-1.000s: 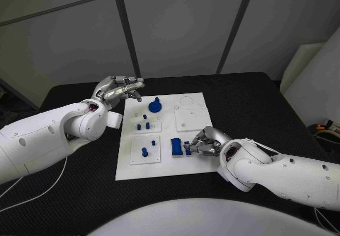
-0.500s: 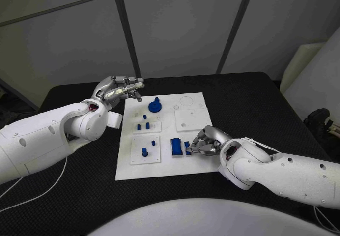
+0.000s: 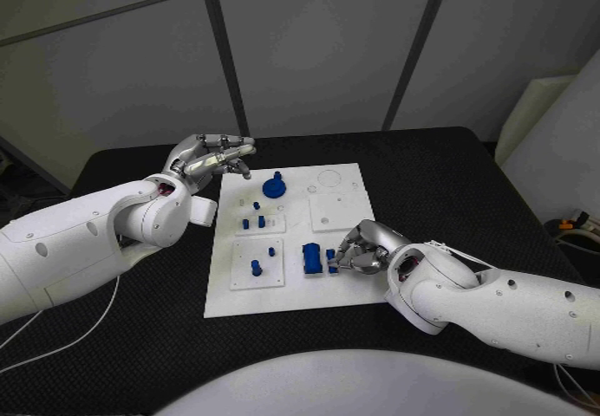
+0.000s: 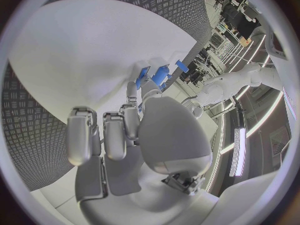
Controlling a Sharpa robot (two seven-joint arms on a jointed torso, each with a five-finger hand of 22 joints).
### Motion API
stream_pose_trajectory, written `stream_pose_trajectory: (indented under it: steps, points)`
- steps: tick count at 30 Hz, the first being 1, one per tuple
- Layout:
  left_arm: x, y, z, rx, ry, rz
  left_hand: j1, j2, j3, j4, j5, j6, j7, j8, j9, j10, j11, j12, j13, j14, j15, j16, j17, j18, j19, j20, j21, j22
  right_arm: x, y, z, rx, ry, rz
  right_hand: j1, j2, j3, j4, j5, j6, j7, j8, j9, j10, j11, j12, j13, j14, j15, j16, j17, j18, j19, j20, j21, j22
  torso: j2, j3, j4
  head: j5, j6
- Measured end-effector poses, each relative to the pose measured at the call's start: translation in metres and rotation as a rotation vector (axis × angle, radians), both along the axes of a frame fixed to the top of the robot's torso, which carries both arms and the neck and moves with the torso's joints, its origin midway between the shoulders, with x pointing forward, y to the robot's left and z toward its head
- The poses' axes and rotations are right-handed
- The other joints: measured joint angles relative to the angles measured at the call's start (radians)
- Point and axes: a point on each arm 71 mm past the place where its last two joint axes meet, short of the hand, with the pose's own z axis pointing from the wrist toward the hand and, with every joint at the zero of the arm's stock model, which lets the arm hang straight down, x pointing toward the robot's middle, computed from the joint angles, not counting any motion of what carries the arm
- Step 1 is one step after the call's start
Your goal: Assemble the parts on the task board
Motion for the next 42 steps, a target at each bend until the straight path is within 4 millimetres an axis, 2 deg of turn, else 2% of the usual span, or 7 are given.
stream_pose_trajectory:
  steps: [6,14,22,25,29,36,42]
  points:
    - [0.0,0.0,0.0,0.0,0.0,0.001,0.0,0.0,0.0,0.0,0.0,0.0,0.0,0.0,0.0,0.0,0.0,0.0,0.0,0.0,0.0,0.0,0.0,0.0,0.0,0.0,0.0,0.0,-0.002,-0.001,0.001,0.009,-0.009,0.006,-0.011,0.005,-0.027,0.027,0.001,-0.004,0.004,0.0,0.001,0.0,0.0,-0.001,0.002,0.0,0.0,0.0,0.0,0.0,0.0,0.0,0.0,0.0,-0.001,0.0001,-0.0001,0.0,0.0]
    - [0.0,0.001,0.0,0.001,0.001,0.002,0.0,0.0,0.0,0.0,0.0,0.0,0.0,0.0,0.0,0.0,0.0,0.0,0.0,0.0,0.0,0.0,0.0,0.0,0.0,0.0,0.0,0.0,-0.002,-0.006,0.005,0.076,-0.04,0.015,-0.114,-0.03,-0.104,0.09,0.054,-0.057,0.027,-0.021,-0.005,-0.038,0.02,-0.082,-0.057,0.0,0.008,-0.023,0.0,0.0,0.0,0.0,-0.028,0.0,-0.003,-0.0011,-0.0001,0.0,0.002]
    - [0.001,0.002,-0.002,0.003,0.003,0.006,0.0,0.0,-0.003,-0.003,0.0,0.0,0.0,0.01,0.002,0.0,0.0,0.009,0.0,0.0,0.0,0.0,-0.001,0.0,0.0,0.0,0.0,-0.001,0.03,-0.025,0.011,0.237,-0.082,0.026,-0.009,0.005,-0.109,0.05,0.045,-0.143,0.076,-0.096,-0.042,-0.187,0.058,-0.321,-0.216,-0.002,0.041,-0.07,0.0,0.014,-0.074,0.037,-0.132,-0.079,-0.017,-0.0064,0.0034,-0.002,0.018]
    - [0.001,0.005,-0.003,0.003,0.004,0.015,0.001,0.001,-0.003,-0.003,0.0,0.009,-0.009,0.018,0.004,0.008,-0.008,0.016,0.0,-0.005,-0.005,-0.002,-0.004,0.0,0.0,0.0,-0.004,-0.003,0.053,-0.037,0.017,0.321,-0.098,-0.004,0.053,0.028,-0.093,0.03,0.031,-0.15,0.083,-0.113,-0.058,-0.327,0.067,-0.567,-0.395,-0.017,0.055,-0.206,-0.104,0.064,-0.183,0.048,-0.286,-0.262,-0.028,-0.0102,0.0055,-0.005,0.031]
    - [0.005,0.012,-0.006,0.001,0.008,0.044,-0.003,0.008,-0.003,-0.003,0.0,0.024,-0.024,0.034,0.006,0.032,-0.018,0.03,0.0,-0.026,-0.006,-0.036,-0.02,0.0,-0.018,0.005,-0.024,-0.012,0.085,-0.053,0.027,0.437,-0.123,-0.067,0.115,0.043,-0.079,0.016,0.022,-0.15,0.09,-0.133,-0.085,-0.382,0.081,-0.732,-0.552,-0.156,0.069,-0.499,-0.391,0.118,-0.375,0.062,-0.584,-0.577,-0.047,-0.0178,0.0057,-0.007,0.053]
    - [0.016,0.015,-0.013,-0.02,0.018,0.111,-0.01,0.015,-0.014,0.017,0.0,0.03,-0.038,0.034,0.0,0.092,-0.016,0.009,-0.013,-0.079,0.022,-0.249,-0.098,0.0,-0.164,0.03,-0.168,-0.111,0.132,-0.071,0.033,0.606,-0.153,-0.184,0.187,0.039,-0.027,0.05,0.02,-0.144,0.115,-0.191,-0.157,-0.392,0.126,-1.009,-0.886,-0.381,0.128,-1.017,-0.741,0.118,-0.532,0.115,-0.911,-0.804,-0.075,-0.0281,0.0012,-0.008,0.093]
    - [0.027,0.011,-0.023,-0.042,0.03,0.176,-0.019,0.013,-0.045,0.041,0.0,0.004,-0.065,-0.006,-0.005,0.091,0.021,-0.074,-0.014,-0.155,0.079,-0.497,-0.17,0.0,-0.335,0.1,-0.341,-0.294,0.153,-0.072,0.031,0.694,-0.165,-0.222,0.206,0.027,0.021,0.085,0.016,-0.142,0.129,-0.206,-0.239,-0.346,0.161,-1.136,-1.119,-0.406,0.18,-1.296,-0.943,0.126,-0.545,0.174,-1.145,-0.98,-0.093,-0.0287,0.0031,-0.004,0.118]
